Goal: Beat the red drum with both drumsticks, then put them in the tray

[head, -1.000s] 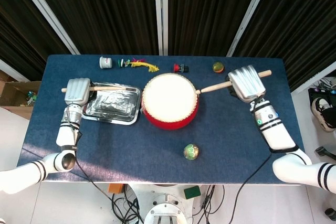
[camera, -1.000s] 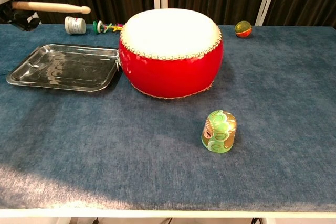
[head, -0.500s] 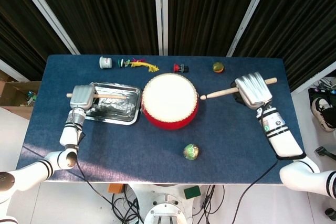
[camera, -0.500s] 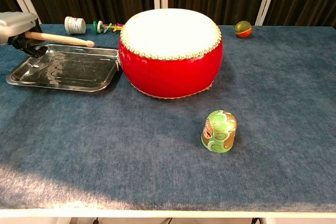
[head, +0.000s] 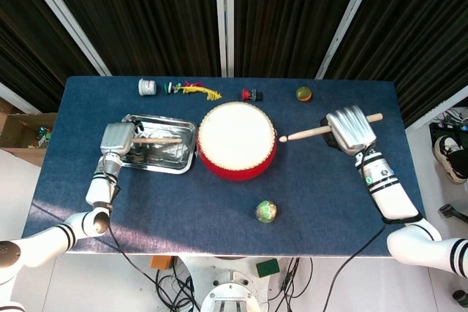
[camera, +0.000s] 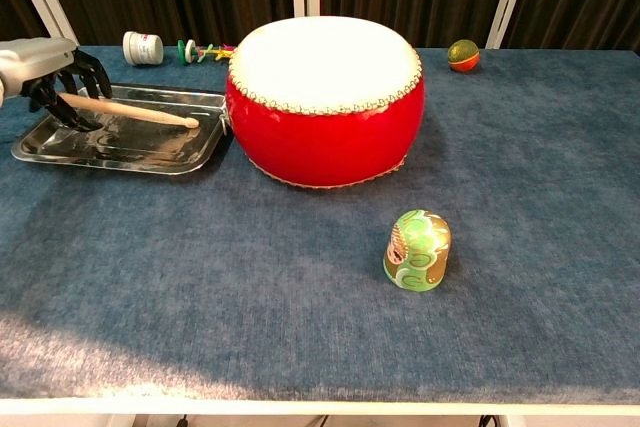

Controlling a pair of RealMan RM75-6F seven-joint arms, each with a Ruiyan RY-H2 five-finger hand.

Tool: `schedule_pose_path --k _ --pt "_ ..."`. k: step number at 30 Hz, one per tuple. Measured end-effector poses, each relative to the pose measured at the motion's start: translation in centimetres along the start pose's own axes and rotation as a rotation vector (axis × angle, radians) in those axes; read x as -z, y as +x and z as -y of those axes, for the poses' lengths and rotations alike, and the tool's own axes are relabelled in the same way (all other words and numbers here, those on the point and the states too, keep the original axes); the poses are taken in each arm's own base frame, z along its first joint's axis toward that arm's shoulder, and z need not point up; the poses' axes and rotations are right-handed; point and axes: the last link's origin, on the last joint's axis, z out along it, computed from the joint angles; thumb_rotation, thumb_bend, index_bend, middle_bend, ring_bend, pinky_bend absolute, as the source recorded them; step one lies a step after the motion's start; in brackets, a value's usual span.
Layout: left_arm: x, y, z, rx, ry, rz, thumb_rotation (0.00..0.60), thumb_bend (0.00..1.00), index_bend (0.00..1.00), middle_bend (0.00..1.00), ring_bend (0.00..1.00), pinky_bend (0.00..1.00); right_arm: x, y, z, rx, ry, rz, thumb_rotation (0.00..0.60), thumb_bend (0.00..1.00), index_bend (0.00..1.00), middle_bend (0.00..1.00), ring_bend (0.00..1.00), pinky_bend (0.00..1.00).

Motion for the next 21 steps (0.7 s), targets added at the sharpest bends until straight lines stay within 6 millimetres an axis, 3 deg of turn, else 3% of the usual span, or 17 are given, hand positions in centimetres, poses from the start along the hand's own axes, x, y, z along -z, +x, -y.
schedule_pose_path --k 8,16,21 --pt "1.0 0.6 0.0 0.039 -0.012 0.006 0.6 0.14 0.15 0.11 0.13 0.28 -1.1 -0.3 0.9 0.0 0.013 0.018 0.6 0.8 1.0 1.0 0.98 0.98" --pt "2.0 2.2 -0.2 0.049 -0.04 -0.022 0.6 0.13 0.16 0.12 0.12 0.28 -2.2 -0.2 2.0 0.018 0.031 0.028 0.6 0.8 1.0 1.0 0.98 0.98" --pt "3.3 4.6 -0.9 0.107 -0.087 -0.089 0.6 0.13 0.25 0.22 0.19 0.32 -3.3 0.5 3.3 0.05 0.051 0.026 0.6 0.8 1.0 1.0 0.98 0.98"
